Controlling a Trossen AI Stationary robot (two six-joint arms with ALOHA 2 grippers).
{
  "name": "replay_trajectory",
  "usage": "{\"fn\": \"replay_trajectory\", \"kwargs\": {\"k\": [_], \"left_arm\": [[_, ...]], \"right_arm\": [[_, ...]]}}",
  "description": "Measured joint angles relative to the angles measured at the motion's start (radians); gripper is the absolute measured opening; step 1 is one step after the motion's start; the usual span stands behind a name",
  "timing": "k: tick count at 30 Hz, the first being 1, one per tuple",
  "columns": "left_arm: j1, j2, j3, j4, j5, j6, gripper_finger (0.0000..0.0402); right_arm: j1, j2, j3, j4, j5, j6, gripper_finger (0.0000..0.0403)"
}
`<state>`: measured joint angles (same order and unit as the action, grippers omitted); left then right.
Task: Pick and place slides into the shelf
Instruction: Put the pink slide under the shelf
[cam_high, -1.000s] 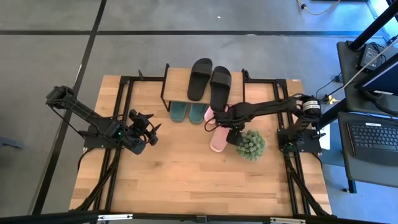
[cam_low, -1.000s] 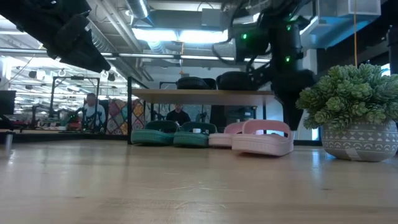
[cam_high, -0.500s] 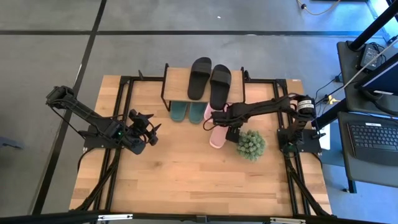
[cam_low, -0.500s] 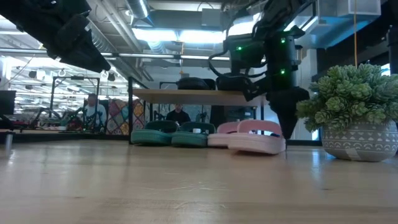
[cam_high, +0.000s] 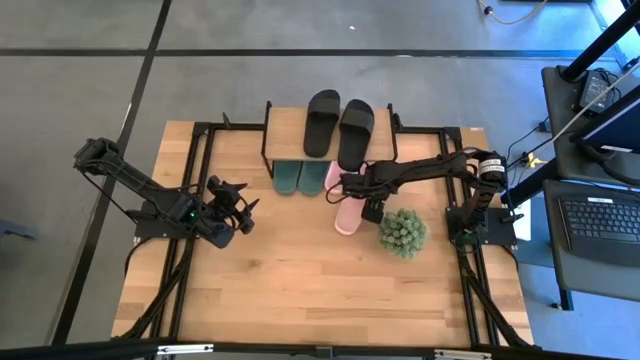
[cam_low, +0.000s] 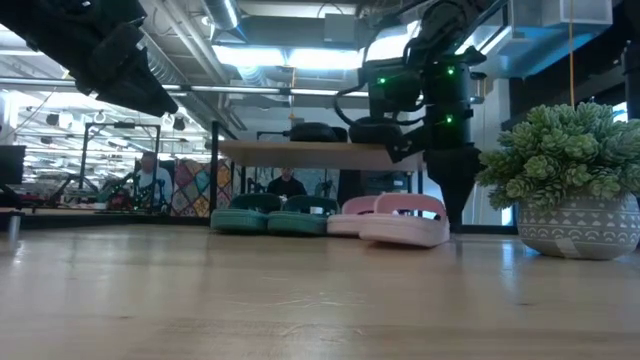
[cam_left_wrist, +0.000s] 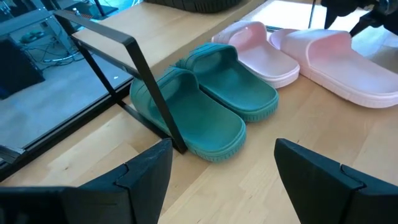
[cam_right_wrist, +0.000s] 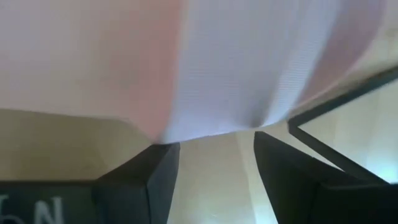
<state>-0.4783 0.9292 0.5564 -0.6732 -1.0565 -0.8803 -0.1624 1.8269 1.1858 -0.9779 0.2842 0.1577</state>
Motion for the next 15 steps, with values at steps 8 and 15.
{"fn": "replay_trajectory", "kwargs": {"k": [8,15], "left_arm": [[0.0,0.0,0.0,0.0,0.0,0.0,0.0273],[0.0,0.0,0.0,0.0,0.0,0.0,0.0273]], "right_arm": [[0.032,-0.011,0.035,-0.081,0.061,0.049,0.0208],[0.074,-0.012,0.141,-0.104,0.058,0.046,0.0208]]}}
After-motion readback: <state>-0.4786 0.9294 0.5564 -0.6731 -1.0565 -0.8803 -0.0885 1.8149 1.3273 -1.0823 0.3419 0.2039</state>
